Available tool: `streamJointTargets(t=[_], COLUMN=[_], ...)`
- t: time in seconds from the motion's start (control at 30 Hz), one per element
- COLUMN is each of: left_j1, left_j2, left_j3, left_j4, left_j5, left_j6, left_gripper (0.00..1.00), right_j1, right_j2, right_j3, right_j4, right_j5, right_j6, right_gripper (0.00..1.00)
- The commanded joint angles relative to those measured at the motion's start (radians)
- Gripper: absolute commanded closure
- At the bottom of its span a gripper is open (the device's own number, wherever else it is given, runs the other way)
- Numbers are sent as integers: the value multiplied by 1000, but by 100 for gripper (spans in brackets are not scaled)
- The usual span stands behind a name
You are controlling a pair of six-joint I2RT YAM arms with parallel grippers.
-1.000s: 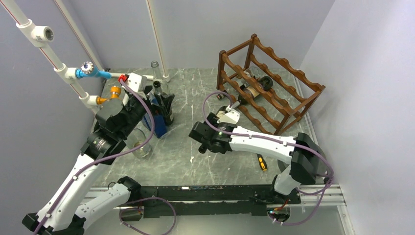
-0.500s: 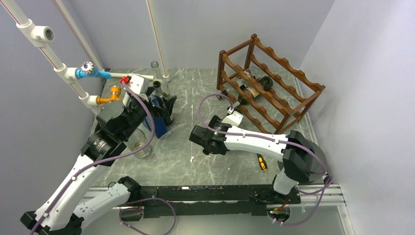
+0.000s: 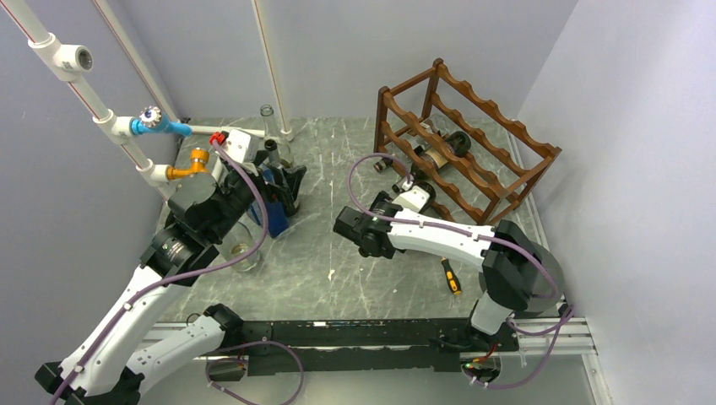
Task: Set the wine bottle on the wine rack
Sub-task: Place the wine bottle in the wine rack.
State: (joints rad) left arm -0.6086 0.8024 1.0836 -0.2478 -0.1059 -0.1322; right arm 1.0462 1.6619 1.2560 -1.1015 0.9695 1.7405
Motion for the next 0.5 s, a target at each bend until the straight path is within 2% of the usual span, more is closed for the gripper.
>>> streamJointTargets(t=[0.0, 0.47], left_j1=[-9, -11], left_j2=[-2, 7], left_j3=[8, 7], left_j4=[33, 32], left_j5=[-5, -1], left_j6=[5, 6], left_gripper=[1, 1], right_j1=[-19, -56], right_j2=[-15, 19], right_j3=[17, 11], right_j4=[-21, -10], right_j5=[153, 165], right_j6=[14, 1], right_gripper=[100, 100])
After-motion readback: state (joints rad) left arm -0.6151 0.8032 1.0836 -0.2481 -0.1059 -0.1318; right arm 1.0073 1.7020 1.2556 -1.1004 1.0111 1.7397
